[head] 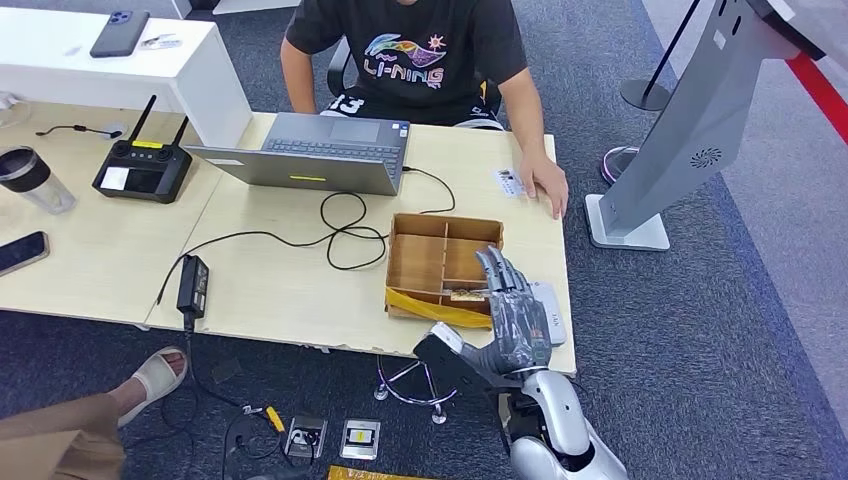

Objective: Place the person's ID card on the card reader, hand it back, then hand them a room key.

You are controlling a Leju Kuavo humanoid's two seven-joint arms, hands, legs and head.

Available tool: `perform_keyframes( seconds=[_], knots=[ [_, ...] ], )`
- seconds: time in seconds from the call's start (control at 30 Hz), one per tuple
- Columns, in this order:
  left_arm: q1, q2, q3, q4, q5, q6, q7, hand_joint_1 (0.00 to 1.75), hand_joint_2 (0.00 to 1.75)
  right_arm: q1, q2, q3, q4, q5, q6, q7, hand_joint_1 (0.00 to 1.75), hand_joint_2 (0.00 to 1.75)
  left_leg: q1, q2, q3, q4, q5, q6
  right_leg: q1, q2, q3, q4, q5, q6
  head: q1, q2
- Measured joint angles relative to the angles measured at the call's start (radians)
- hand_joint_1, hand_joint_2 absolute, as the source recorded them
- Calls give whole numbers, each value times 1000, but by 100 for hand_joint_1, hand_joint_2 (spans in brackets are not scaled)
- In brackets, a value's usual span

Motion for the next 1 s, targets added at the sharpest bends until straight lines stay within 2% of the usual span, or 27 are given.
perform_keyframes(
  seconds=[0.1, 0.27, 0.63, 1.0],
  knots=[
    [-3, 0, -14, -2, 5, -2, 0, 0, 175, -19, 31, 28, 19, 17, 29, 5, 0, 175, 0, 0, 0, 0, 0, 0, 0, 0, 0, 0, 0, 0, 0, 0],
    [-9, -2, -41, -2, 6, 1, 12, 0, 175, -50, 64, 57, 66, 58, 26, 23, 0, 175, 0, 0, 0, 0, 0, 0, 0, 0, 0, 0, 0, 0, 0, 0],
    [-18, -11, -111, -2, 14, 12, 33, 0, 175, -113, 90, 70, 187, 148, -41, 85, 5, 175, 0, 0, 0, 0, 0, 0, 0, 0, 0, 0, 0, 0, 0, 0],
    [-18, -12, -138, -2, -3, 14, 39, 0, 175, -125, 106, 75, 243, 175, -38, 98, 16, 175, 0, 0, 0, 0, 0, 0, 0, 0, 0, 0, 0, 0, 0, 0]
  ],
)
